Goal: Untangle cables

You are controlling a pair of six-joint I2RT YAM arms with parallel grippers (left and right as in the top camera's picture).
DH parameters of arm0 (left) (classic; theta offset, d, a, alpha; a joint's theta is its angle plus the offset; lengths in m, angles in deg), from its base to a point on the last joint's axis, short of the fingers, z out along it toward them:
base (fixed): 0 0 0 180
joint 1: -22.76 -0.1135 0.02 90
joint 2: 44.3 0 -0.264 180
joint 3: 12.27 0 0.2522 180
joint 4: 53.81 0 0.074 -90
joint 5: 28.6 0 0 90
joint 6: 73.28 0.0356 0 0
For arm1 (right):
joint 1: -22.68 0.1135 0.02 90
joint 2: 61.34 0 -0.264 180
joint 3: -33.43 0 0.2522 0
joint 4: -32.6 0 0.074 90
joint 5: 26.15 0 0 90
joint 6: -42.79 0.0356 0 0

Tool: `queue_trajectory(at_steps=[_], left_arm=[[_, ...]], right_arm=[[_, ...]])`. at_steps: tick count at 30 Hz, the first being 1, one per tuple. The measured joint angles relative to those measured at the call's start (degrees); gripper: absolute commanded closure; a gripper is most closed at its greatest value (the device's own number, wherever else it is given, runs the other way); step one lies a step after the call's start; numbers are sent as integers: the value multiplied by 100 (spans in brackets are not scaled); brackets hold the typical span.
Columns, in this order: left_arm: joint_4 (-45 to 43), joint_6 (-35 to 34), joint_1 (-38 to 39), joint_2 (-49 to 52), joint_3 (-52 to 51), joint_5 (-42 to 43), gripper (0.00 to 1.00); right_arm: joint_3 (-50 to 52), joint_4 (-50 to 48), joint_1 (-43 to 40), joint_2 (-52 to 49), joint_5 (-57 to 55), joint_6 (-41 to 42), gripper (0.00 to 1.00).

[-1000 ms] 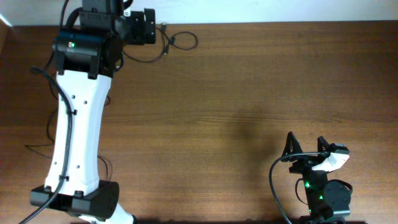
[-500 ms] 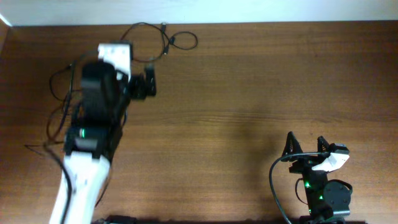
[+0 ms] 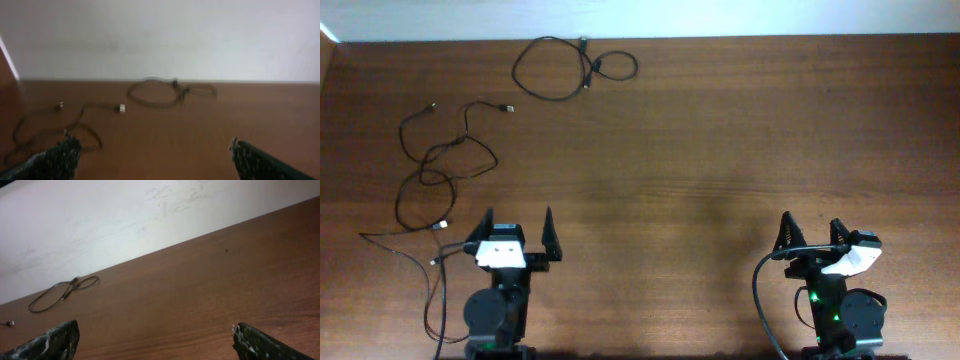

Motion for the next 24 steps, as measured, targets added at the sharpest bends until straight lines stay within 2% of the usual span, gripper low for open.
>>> queue_trajectory(at_steps=[3, 13, 24], left_arm=[[1154, 24, 0, -334, -114, 2, 1], [1167, 24, 0, -1058, -131, 2, 1], [1187, 26, 0, -1082, -131, 2, 1]], right_arm=[[0, 0, 0, -2, 2, -2, 1], [0, 0, 0, -2, 2, -2, 1], [0, 0, 0, -2, 2, -4, 1]])
